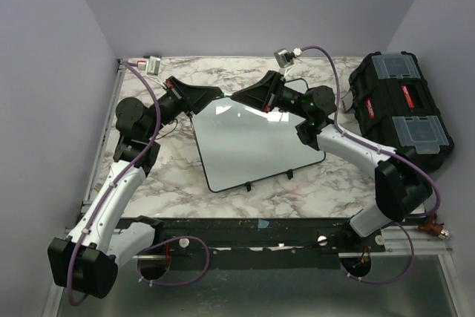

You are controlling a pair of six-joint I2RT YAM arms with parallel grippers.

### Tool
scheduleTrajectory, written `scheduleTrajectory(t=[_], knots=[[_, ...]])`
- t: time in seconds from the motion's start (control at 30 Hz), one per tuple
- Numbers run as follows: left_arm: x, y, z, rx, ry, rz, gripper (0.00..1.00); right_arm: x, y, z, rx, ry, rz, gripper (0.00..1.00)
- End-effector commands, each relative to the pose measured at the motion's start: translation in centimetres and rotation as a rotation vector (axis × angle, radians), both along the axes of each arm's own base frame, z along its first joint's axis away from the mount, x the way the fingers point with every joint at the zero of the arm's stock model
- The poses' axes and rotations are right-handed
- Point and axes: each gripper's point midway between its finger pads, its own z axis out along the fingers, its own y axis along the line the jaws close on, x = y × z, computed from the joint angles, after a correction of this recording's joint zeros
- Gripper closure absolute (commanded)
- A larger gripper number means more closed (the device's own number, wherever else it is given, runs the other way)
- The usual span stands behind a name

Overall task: Write a sentence on the whiteboard
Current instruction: Open the pen cap from the whiteboard marker, then place the pen cap at the center of the board.

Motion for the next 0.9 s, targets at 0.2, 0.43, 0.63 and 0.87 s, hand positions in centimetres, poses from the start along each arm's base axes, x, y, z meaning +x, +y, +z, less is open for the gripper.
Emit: scheduleTrajectory(t=[0.2,0.43,0.63,0.87], knots=[[2.1,4.6,0.2,-0.062,-0.012,0.238,1.0,-1.3,-1.5,1.6,0.076,-0.08,0.015,0.99],[2.4,6.7,-0.5,-0.056,0.003,0.301,1.0,-1.5,-1.5,1.1,0.068,-0.075,0.017,0.99],[2.7,9.6,-2.1,-0.004,0.045,0.396,1.0,-1.7,-1.6,0.6,0.052,-0.071,0.018,0.99],[4.2,14.3,-8.2,0.167,0.252,0.618,1.0,-1.6,-1.8,-0.2,-0.022,-0.1,-0.042,0.99]])
